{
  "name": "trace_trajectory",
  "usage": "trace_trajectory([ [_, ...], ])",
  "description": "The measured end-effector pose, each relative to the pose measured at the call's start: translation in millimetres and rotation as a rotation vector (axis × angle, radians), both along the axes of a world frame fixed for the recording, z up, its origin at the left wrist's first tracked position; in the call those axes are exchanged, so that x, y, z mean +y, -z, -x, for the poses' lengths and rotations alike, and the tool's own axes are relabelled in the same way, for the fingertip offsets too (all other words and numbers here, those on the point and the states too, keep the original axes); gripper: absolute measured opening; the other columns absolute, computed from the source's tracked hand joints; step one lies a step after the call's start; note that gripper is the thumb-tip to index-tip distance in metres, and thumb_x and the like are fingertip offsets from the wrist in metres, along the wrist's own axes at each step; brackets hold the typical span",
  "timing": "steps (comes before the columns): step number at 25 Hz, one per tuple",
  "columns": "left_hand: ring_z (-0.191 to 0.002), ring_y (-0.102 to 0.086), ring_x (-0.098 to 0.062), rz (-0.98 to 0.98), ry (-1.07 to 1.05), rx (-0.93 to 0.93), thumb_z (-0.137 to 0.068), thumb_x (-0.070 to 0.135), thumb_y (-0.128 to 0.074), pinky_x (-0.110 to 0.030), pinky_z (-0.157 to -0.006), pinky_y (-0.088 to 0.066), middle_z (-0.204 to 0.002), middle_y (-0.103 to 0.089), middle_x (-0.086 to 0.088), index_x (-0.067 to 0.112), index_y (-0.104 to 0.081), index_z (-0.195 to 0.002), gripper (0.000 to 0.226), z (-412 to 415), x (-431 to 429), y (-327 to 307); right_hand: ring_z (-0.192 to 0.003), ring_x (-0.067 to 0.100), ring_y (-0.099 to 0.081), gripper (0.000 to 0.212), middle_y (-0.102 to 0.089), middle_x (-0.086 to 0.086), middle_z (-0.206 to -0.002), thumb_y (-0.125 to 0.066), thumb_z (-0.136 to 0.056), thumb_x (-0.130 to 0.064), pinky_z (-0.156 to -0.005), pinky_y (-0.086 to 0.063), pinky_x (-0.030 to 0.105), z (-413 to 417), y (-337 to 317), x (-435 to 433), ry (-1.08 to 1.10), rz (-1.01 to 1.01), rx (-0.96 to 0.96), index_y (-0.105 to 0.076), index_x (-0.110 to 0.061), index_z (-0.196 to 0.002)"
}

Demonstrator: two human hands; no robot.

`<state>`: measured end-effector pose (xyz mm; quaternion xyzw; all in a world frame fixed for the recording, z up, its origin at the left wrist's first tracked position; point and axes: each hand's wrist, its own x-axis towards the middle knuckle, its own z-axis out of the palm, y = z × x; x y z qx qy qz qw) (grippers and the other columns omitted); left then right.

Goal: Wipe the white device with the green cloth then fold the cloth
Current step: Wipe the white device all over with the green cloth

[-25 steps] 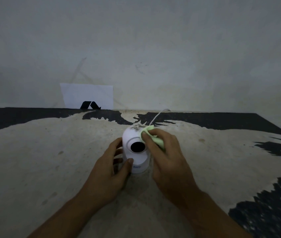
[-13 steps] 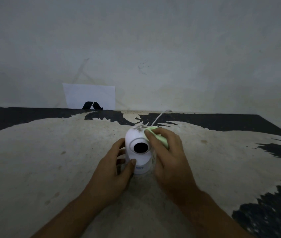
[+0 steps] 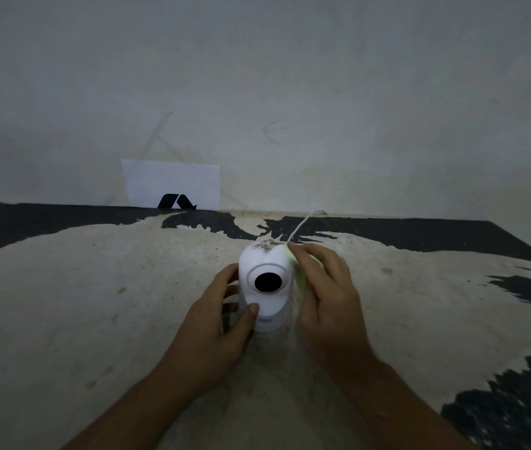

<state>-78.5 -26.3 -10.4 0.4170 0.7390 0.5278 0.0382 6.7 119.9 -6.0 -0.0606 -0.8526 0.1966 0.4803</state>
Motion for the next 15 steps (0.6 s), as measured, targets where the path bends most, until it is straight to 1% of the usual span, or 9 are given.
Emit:
trace_trajectory([
  [2,-0.099,-0.041,0.027,0.008,-0.006,0.002,-0.071,0.061,-0.048,0.001,-0.070,-0.040,-0.112,-0.038,0.043,0.067,-0.022,-0.112,0.048,0,0,0,-0.110,0.026,-0.055,0.039,-0.062,0.015,-0.118,-0.045,-0.088,-0.005,-0.093,-0.050,0.043,-1,2,6,0.025,0.098,-0.032,-0.057,-0.003,-0.125],
  [3,-0.099,-0.041,0.027,0.007,-0.003,0.002,-0.072,0.060,-0.048,0.001,-0.070,-0.041,-0.112,-0.038,0.043,0.068,-0.021,-0.112,0.049,0,0,0,-0.109,0.027,-0.055,0.039,-0.062,0.015,-0.118,-0.045,-0.087,-0.003,-0.093,-0.050,0.043,-2,2,6,0.030,0.097,-0.023,-0.057,-0.002,-0.125],
  [5,-0.100,-0.041,0.029,-0.001,0.007,0.000,-0.073,0.057,-0.050,0.003,-0.069,-0.040,-0.111,-0.039,0.042,0.067,-0.022,-0.112,0.049,0,0,0,-0.112,0.025,-0.054,0.036,-0.061,0.016,-0.118,-0.044,-0.091,-0.004,-0.098,-0.047,0.033,-2,0,1,0.013,0.014,0.038,-0.056,-0.003,-0.125],
  [6,-0.100,-0.040,0.030,-0.002,0.008,-0.004,-0.073,0.057,-0.050,0.005,-0.069,-0.038,-0.110,-0.039,0.042,0.066,-0.024,-0.111,0.048,0,0,0,-0.113,0.024,-0.053,0.033,-0.061,0.016,-0.118,-0.044,-0.094,-0.009,-0.099,-0.044,0.028,-3,-2,-2,-0.005,-0.060,0.053,-0.056,-0.003,-0.124],
  [7,-0.099,-0.040,0.030,-0.004,0.007,-0.009,-0.072,0.057,-0.050,0.005,-0.069,-0.037,-0.108,-0.039,0.043,0.066,-0.025,-0.110,0.046,0,0,-1,-0.113,0.024,-0.052,0.033,-0.061,0.018,-0.119,-0.046,-0.095,-0.013,-0.099,-0.043,0.026,-2,-3,-5,-0.024,-0.140,0.051,-0.056,-0.002,-0.124],
  [9,-0.098,-0.042,0.029,-0.002,0.002,-0.019,-0.071,0.059,-0.048,0.003,-0.068,-0.040,-0.107,-0.040,0.043,0.067,-0.026,-0.108,0.045,0,0,-2,-0.114,0.027,-0.051,0.036,-0.061,0.020,-0.119,-0.057,-0.089,-0.010,-0.100,-0.042,0.027,-1,-2,-8,-0.032,-0.222,0.028,-0.056,-0.002,-0.124],
  [10,-0.097,-0.043,0.027,0.003,-0.001,-0.022,-0.070,0.060,-0.048,0.001,-0.068,-0.041,-0.108,-0.041,0.042,0.067,-0.026,-0.109,0.045,0,0,-2,-0.114,0.027,-0.051,0.038,-0.061,0.019,-0.120,-0.060,-0.087,-0.007,-0.100,-0.041,0.027,0,-2,-7,-0.022,-0.199,0.024,-0.056,-0.002,-0.124],
  [12,-0.101,-0.044,0.021,-0.003,0.000,-0.021,-0.072,0.058,-0.049,-0.003,-0.075,-0.042,-0.114,-0.043,0.037,0.063,-0.025,-0.113,0.048,-1,-1,-1,-0.113,0.026,-0.052,0.036,-0.061,0.018,-0.119,-0.055,-0.089,-0.006,-0.099,-0.043,0.032,1,0,-4,0.011,-0.072,0.024,-0.056,-0.002,-0.125],
  [15,-0.107,-0.046,0.013,-0.011,0.001,-0.015,-0.073,0.057,-0.050,-0.009,-0.083,-0.043,-0.119,-0.044,0.033,0.061,-0.025,-0.115,0.049,-1,-2,-1,-0.110,0.027,-0.055,0.037,-0.063,0.015,-0.118,-0.050,-0.088,0.006,-0.094,-0.049,0.045,1,0,3,0.034,0.123,-0.037,-0.058,-0.002,-0.123],
])
